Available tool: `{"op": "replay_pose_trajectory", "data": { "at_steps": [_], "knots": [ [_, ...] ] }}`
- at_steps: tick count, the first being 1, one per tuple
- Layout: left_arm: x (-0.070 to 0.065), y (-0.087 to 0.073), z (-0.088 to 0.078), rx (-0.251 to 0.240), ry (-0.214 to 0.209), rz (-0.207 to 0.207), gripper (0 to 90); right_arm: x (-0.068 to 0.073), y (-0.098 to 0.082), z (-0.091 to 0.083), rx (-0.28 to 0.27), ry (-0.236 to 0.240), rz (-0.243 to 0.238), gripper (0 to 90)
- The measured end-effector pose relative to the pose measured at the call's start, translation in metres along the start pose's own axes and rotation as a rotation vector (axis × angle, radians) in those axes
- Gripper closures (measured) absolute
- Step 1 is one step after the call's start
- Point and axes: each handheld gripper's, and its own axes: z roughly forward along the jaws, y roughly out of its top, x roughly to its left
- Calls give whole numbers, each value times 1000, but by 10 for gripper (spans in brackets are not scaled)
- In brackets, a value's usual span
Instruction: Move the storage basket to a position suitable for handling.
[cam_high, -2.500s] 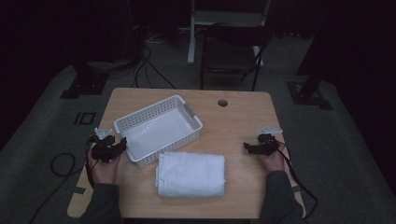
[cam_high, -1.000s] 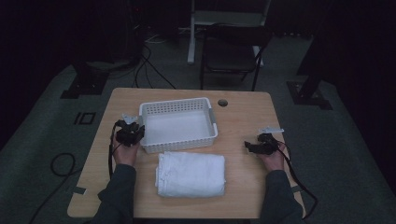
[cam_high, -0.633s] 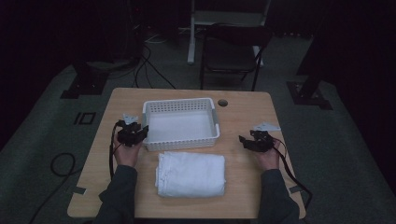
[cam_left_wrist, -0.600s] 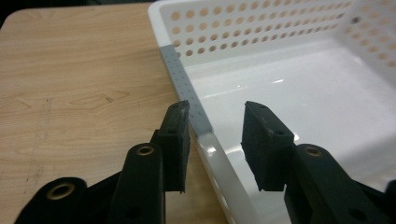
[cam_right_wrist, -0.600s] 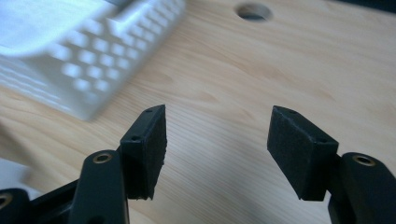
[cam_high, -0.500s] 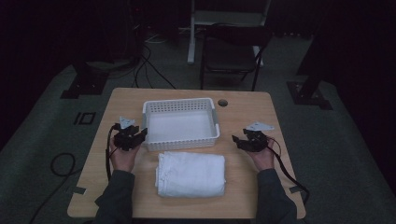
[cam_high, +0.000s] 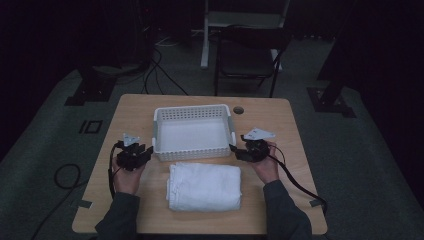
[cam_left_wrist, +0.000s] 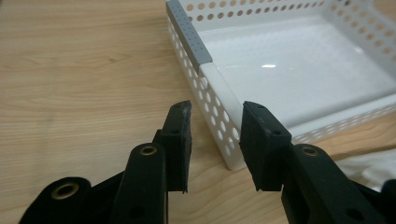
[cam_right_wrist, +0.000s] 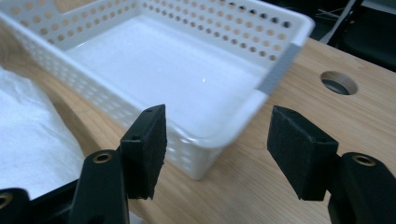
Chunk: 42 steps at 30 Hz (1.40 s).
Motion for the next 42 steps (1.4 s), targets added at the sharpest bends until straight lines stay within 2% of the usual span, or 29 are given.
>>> {"op": "replay_pose_trajectory", "data": {
  "at_steps": [3, 6, 11, 15, 20, 22, 25, 31, 34, 38, 42],
  "knots": [
    [2, 2, 11, 15, -17, -18, 660, 3, 0, 4, 8, 3, -6, 376],
    [0, 6, 22, 24, -21, -11, 664, 1, 0, 6, 12, -7, -2, 376],
    [-1, 15, 30, 13, -28, -35, 663, -7, 2, 6, -24, -54, 22, 431],
    [-4, 22, 35, 11, -43, -37, 663, -19, 4, 12, -13, -101, 72, 461],
    [-9, 28, 44, 16, -42, -30, 675, -28, 0, 20, 29, -121, 157, 496],
    [-9, 30, 48, 23, -39, -25, 677, -30, -2, 17, 35, -126, 170, 538],
    [-8, 32, 54, 35, -39, -23, 677, -30, -5, 12, 31, -126, 184, 553],
    [-3, 37, 60, 29, -48, -26, 659, -25, -8, 5, 35, -126, 163, 563],
    [0, 37, 59, 11, -48, -33, 614, -24, -8, 4, 30, -125, 153, 524],
    [4, 32, 45, -20, -45, -37, 550, -23, -7, -3, 33, -156, 126, 489],
    [7, 23, 28, -43, -51, -17, 513, -19, -7, -13, 30, -152, 102, 483]
  ]
}}
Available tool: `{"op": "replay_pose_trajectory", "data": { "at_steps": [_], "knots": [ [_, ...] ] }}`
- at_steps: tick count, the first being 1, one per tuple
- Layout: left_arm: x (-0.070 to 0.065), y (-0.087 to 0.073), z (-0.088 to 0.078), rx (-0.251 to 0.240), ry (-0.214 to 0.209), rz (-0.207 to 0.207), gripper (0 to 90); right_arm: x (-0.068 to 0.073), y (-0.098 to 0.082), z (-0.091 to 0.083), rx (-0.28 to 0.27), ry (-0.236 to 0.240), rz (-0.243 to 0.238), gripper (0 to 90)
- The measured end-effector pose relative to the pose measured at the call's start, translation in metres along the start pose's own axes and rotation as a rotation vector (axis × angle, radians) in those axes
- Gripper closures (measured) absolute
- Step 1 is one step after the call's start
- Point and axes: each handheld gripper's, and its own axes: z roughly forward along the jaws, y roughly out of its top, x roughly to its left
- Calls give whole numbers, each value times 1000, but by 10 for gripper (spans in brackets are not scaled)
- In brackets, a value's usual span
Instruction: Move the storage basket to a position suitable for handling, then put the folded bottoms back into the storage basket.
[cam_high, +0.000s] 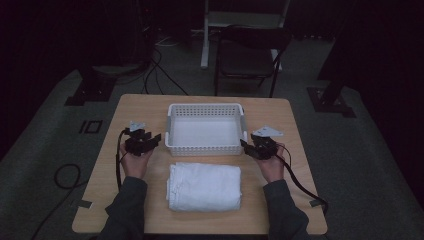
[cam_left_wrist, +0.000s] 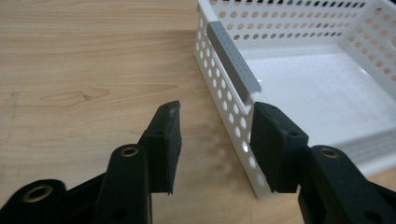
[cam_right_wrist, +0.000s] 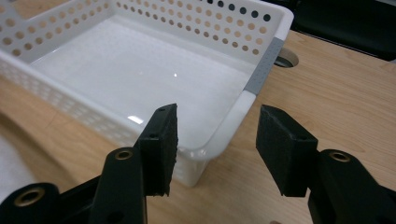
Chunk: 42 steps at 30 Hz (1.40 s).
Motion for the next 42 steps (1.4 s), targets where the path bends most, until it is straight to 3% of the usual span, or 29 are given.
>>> {"op": "replay_pose_trajectory", "data": {
  "at_steps": [5, 12, 18, 24, 32, 36, 42],
  "knots": [
    [-5, -5, -19, -25, 2, 25, 498, 5, -6, -10, 9, 25, -19, 482],
    [-24, -10, -36, -54, -64, 55, 475, 10, -10, -19, 9, 10, -46, 456],
    [-29, -14, -39, -52, -67, 74, 458, 11, -13, -23, 14, 9, -47, 433],
    [-30, -19, -44, -50, -74, 63, 438, 13, -16, -25, 25, 22, -45, 401],
    [-52, -29, -53, -42, -104, 126, 379, 23, -18, -32, 32, 53, -38, 291],
    [-59, -37, -52, -12, -124, 138, 363, 32, -23, -38, 33, 65, -38, 210],
    [-65, -46, -47, 23, -157, 138, 363, 43, -31, -36, 46, 94, -49, 193]
  ]
}}
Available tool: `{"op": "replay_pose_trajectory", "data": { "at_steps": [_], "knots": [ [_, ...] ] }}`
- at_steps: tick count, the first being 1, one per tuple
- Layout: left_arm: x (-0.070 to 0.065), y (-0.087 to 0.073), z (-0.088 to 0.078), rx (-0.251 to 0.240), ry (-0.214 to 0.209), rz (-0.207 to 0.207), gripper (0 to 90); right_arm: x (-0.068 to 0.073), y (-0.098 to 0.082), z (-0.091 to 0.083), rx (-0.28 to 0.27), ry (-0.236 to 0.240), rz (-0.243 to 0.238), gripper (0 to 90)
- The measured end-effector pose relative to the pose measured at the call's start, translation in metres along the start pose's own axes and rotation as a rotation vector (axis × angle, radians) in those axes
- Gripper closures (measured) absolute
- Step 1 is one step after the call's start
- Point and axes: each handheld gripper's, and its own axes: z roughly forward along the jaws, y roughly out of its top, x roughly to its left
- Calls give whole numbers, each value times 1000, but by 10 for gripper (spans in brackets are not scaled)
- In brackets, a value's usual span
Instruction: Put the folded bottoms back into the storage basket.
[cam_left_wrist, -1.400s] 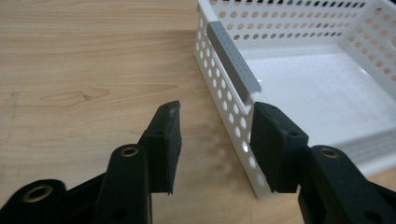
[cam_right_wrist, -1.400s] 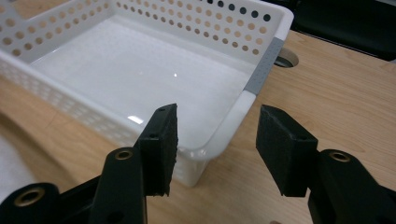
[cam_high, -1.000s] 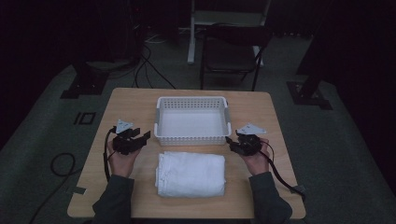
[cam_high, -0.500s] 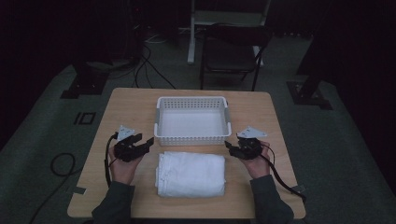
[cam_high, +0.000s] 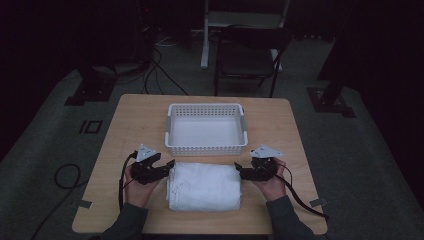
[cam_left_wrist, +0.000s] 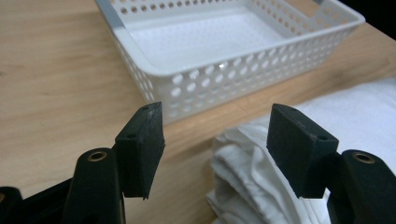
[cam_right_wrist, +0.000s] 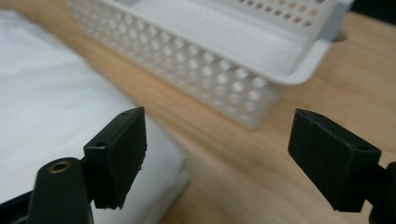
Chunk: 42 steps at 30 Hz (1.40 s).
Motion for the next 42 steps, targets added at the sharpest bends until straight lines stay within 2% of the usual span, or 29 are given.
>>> {"op": "replay_pose_trajectory", "data": {
  "at_steps": [4, 11, 22, 26, 29, 36, 42],
  "knots": [
    [-7, -3, -1, 8, -22, 9, 350, 7, -3, 2, -2, 45, 12, 193],
    [-23, -14, 3, 48, -50, 24, 284, 19, -9, -2, 2, 76, 10, 181],
    [-32, -27, 2, 79, -93, 38, 249, 39, -23, -1, 53, 128, -7, 137],
    [-32, -32, 6, 87, -83, 44, 249, 43, -27, 3, 74, 123, -22, 133],
    [-30, -35, 9, 90, -92, 33, 245, 43, -29, 5, 80, 126, -17, 132],
    [-25, -42, 16, 95, -106, 49, 239, 44, -30, 7, 84, 131, -34, 124],
    [-23, -44, 20, 114, -111, 36, 219, 45, -33, 11, 113, 128, -17, 111]
  ]
}}
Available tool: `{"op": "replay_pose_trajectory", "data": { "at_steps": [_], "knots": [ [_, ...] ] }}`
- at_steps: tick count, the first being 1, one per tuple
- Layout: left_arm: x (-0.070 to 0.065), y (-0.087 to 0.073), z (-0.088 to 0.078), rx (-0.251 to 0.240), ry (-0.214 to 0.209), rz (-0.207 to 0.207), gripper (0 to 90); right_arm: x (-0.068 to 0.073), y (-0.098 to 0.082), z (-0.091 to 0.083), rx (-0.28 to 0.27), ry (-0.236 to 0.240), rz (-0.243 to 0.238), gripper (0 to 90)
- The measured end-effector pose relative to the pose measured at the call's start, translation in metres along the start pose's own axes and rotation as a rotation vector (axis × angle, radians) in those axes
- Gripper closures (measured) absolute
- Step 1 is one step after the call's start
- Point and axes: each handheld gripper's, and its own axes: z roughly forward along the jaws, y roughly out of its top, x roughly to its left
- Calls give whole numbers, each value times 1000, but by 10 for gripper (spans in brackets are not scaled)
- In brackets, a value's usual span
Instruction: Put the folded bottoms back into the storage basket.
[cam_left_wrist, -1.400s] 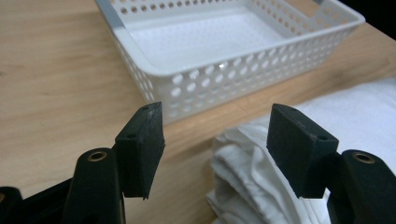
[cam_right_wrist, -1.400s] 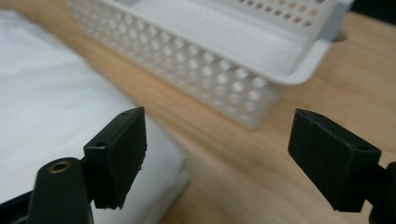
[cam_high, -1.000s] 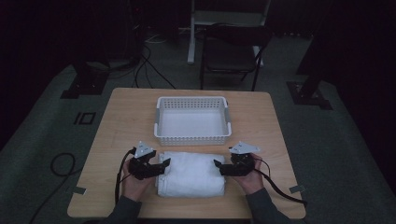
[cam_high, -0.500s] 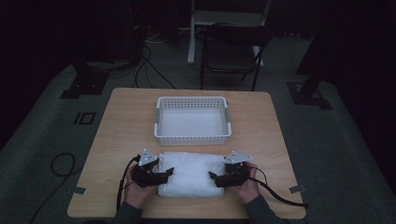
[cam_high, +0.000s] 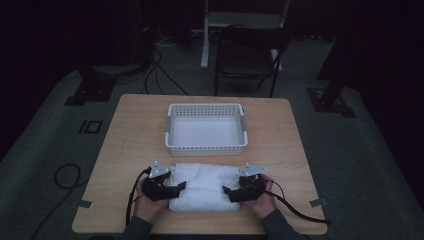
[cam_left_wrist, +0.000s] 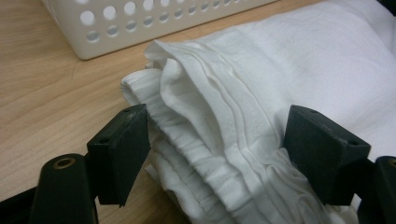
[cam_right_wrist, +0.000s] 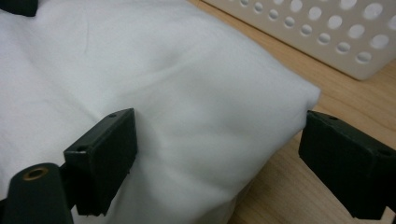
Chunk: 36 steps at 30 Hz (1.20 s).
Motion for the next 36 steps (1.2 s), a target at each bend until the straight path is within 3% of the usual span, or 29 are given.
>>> {"op": "replay_pose_trajectory", "data": {
  "at_steps": [5, 9, 14, 19, 22, 27, 32, 36],
  "knots": [
    [6, -2, 4, 18, -35, -39, 181, -1, -2, 4, 25, 6, 13, 101],
    [12, -3, 8, 35, -84, -95, 167, -6, -5, 6, 30, 41, 59, 101],
    [17, -4, 12, 44, -107, -114, 156, -12, -6, 11, 43, 75, 97, 95],
    [25, -4, 19, 66, -166, -171, 139, -21, -8, 19, 74, 140, 182, 91],
    [27, -4, 21, 71, -179, -178, 133, -26, -9, 22, 85, 172, 215, 90],
    [28, -4, 21, 73, -186, -175, 135, -25, -8, 23, 88, 169, 212, 90],
    [29, -2, 23, 84, -223, -178, 182, -28, -6, 26, 84, 200, 198, 111],
    [32, -1, 26, 98, -309, -204, 288, -30, -3, 28, 82, 271, 218, 249]
  ]
}}
